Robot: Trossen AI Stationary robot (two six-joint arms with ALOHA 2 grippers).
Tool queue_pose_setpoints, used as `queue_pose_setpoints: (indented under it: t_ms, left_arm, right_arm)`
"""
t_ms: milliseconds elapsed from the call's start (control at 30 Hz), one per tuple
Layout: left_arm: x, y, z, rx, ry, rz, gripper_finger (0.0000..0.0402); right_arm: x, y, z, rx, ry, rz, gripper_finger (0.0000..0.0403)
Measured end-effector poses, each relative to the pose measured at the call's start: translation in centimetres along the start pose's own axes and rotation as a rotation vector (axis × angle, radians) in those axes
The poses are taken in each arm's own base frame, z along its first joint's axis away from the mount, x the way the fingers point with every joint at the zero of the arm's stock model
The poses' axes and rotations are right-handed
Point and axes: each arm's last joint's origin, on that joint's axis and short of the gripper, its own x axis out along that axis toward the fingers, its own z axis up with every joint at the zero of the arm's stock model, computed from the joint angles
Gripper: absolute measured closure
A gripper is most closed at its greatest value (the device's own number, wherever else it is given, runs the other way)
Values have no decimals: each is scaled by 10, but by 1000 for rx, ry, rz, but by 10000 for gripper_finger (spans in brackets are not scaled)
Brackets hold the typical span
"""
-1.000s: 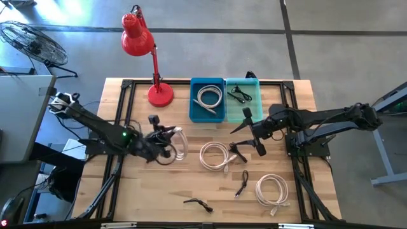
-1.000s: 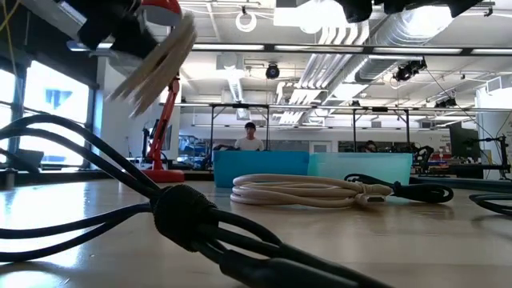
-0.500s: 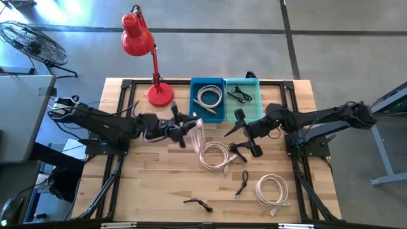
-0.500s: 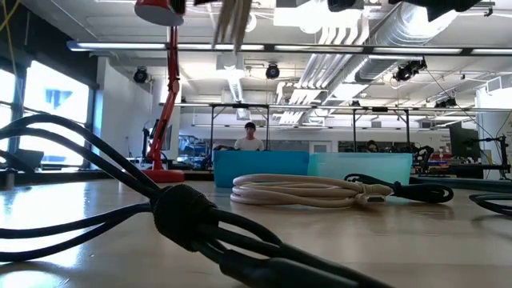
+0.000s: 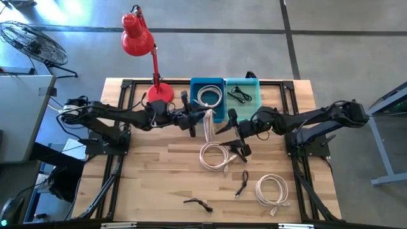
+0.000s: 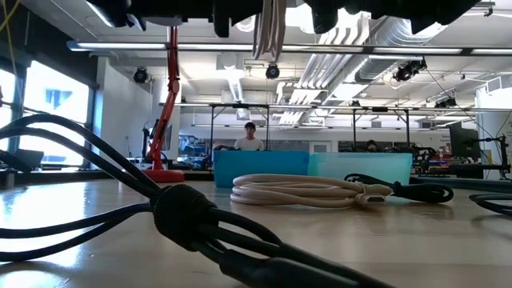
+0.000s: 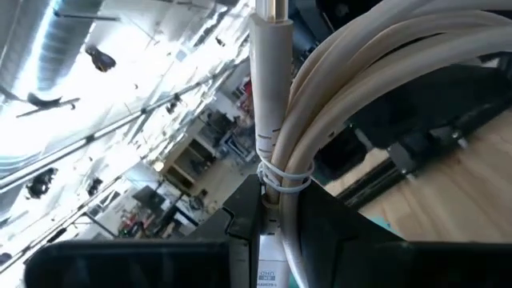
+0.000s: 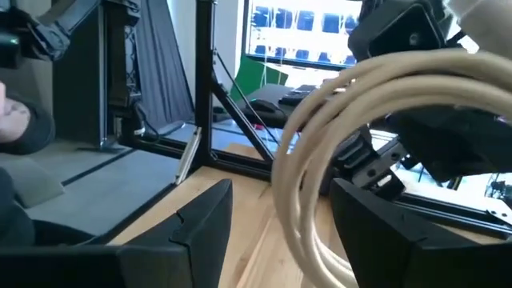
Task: Pick & Place USB Port
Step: Put the white charger cable into the blue bin
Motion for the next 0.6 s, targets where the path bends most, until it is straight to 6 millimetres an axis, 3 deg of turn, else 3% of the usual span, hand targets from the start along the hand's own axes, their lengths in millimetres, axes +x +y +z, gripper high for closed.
queue_pose_setpoints:
  t_ms: [600]
  left_arm:
    - [5, -3, -5, -3, -64, -13, 351]
  right_arm:
    - [17, -16, -25, 0, -15, -14, 204]
